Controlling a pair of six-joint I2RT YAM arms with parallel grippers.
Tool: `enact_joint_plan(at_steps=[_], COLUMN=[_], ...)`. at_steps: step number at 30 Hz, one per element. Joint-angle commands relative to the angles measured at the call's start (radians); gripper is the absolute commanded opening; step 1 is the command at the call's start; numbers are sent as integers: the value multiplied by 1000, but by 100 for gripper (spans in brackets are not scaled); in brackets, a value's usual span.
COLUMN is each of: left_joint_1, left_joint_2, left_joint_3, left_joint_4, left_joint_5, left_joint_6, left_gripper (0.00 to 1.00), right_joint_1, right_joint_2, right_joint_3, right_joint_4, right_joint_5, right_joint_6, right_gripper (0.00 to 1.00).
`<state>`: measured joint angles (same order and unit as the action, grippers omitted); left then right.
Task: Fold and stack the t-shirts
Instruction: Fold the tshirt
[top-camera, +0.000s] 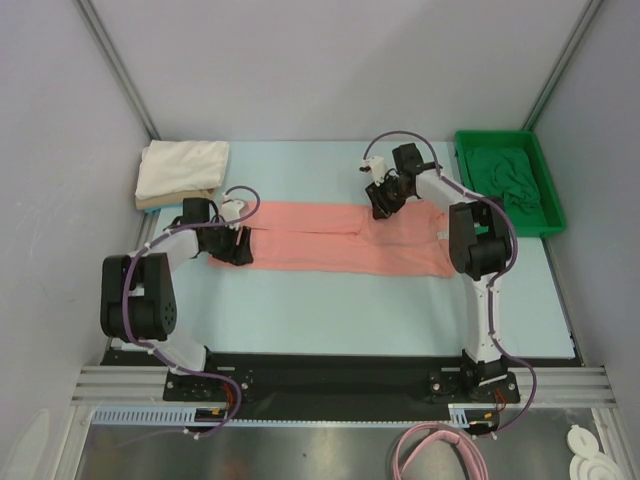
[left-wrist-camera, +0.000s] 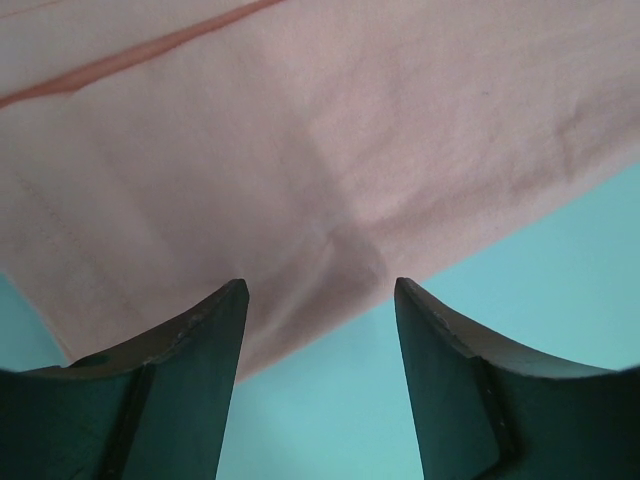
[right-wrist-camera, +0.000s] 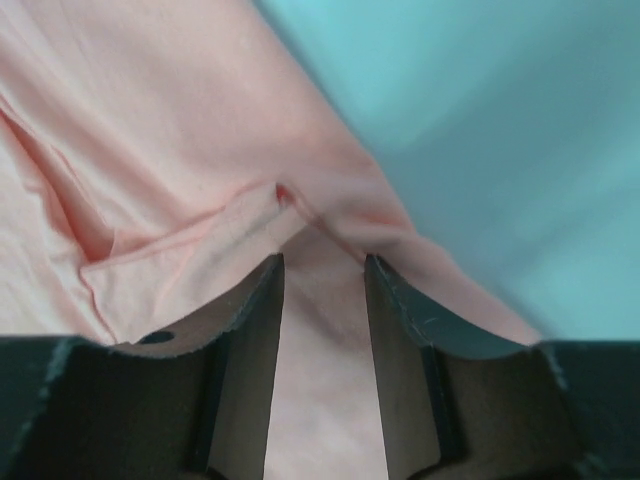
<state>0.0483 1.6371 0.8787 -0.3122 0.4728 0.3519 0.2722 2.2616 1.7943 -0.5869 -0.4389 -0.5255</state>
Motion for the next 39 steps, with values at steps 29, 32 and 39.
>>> enact_joint_plan(at_steps=[29, 32, 39], left_joint_1=[4, 4, 5], left_joint_2=[42, 85, 156], left_joint_3=[233, 243, 247], left_joint_4=[-424, -416, -418], left_joint_5=[-212, -215, -227], left_joint_6=[685, 684, 687], left_gripper=[61, 60, 49], right_joint_1=[-126, -136, -162], right_joint_2=[-703, -691, -671], right_joint_3=[-624, -622, -622], right_joint_4=[139, 133, 121], right_joint_5=[35, 31, 19], right_joint_6=[62, 59, 55], right_gripper=[51, 51, 51])
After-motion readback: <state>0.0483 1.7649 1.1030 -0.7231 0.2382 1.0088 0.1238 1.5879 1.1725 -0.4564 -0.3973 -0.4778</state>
